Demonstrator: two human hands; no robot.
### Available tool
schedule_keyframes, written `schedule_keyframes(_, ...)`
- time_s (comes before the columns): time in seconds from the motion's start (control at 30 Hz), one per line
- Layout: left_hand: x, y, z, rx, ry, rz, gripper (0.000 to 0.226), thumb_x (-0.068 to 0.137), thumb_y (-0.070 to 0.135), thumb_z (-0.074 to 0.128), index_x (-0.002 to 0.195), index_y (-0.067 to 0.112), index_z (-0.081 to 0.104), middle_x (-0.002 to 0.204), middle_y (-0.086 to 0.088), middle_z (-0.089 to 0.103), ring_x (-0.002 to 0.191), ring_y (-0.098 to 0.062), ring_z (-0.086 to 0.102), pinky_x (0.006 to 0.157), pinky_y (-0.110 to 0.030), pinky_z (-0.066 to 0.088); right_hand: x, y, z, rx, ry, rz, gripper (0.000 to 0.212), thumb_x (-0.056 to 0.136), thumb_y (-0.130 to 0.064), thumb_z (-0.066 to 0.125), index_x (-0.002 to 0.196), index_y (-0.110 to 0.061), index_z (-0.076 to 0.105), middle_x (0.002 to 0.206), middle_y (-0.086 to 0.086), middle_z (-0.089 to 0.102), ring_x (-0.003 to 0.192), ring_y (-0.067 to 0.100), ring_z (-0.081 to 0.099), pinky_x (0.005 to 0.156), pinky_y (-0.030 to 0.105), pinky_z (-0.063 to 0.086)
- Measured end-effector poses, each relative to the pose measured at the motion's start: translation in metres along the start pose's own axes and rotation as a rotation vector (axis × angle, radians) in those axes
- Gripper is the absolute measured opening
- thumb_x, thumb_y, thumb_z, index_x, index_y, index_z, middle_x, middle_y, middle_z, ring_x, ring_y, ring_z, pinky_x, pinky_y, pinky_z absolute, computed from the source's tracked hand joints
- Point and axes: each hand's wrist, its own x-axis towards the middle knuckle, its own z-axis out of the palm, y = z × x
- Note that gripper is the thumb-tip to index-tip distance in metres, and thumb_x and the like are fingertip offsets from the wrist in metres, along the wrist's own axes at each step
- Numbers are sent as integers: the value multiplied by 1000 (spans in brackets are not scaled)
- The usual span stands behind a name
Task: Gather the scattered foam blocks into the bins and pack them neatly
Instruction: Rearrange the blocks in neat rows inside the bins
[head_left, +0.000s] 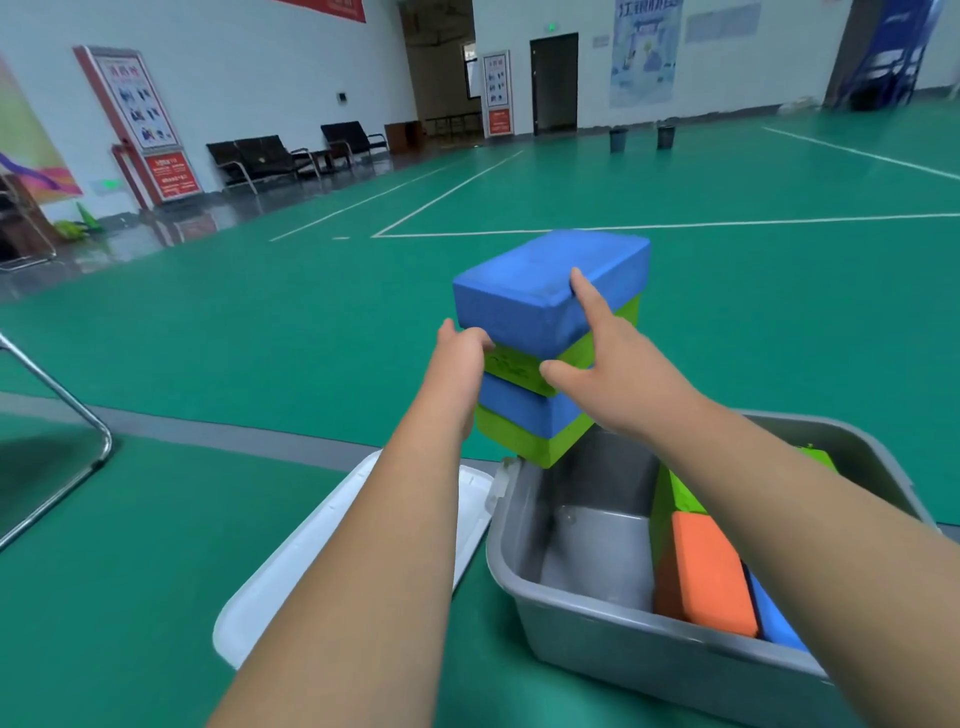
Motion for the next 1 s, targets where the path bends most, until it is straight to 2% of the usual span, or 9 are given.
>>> schedule_keyframes(0.1,2,-7,4,-31,-37,19,58,70,15,52,127,27,56,116,-1,67,103,-22,60,79,-37,45,-3,-6,1,30,-4,17,103,85,-43,67,157,-55,-4,103,4,55,72,9,55,56,27,34)
schedule_keyframes(0.3,6,-5,0,-93,6,39,63,77,14,59,134,35,47,114,8,68,102,-18,64,71,-36,42,-7,-12,1,63,41,-37,91,86,-37,71,159,-44,17,77,-17,44,64,-2,47,53,11,36)
schedule_keyframes(0.4,7,-5,-1,-90,52,36,57,82,10,61,132,29,42,118,4,63,102,-15,60,71,-33,42,-6,-10,5,101,79,-20,89,84,-44,71,156,-48,20,93,-5,56,70,1,51,58,14,34)
schedule_keyframes(0.47,6,-7,-1,-86,33,33,58,81,12,64,132,30,41,123,5,61,109,-14,60,75,-33,44,-6,-9,6,141,87,7,91,83,-48,72,156,-52,17,114,-1,57,86,11,57,70,26,40)
schedule_keyframes(0.53,4,-11,0,-90,2,17,64,77,16,65,133,33,40,129,6,59,113,-15,59,78,-36,44,-7,-9,7,155,72,14,94,83,-48,72,156,-54,14,118,1,58,85,12,57,69,28,40)
schedule_keyframes(0.63,1,-15,1,-160,-31,21,60,79,9,61,129,32,40,123,4,64,107,-16,61,82,-38,48,-10,-10,5,159,73,18,91,84,-46,72,155,-53,16,98,1,57,66,2,49,58,22,35)
schedule_keyframes(0.83,-3,-12,16,-127,-49,84,53,69,18,63,115,31,41,123,-2,61,109,-20,63,92,-45,54,-18,0,-21,182,168,-2,78,83,-46,74,147,-52,30,80,-17,43,61,0,46,55,20,33)
schedule_keyframes(0.9,-6,-10,30,-103,-60,119,53,67,20,64,113,32,40,122,-2,60,111,-22,64,96,-48,55,-19,6,-35,206,228,-6,72,82,-48,76,142,-52,35,90,-21,53,68,1,50,60,18,36)
schedule_keyframes(1.0,-13,-9,58,-47,-95,151,54,62,28,66,107,35,39,112,0,61,99,-24,63,90,-46,54,-22,21,-57,257,334,-5,65,81,-52,78,134,-53,39,132,-20,55,99,11,57,81,26,41)
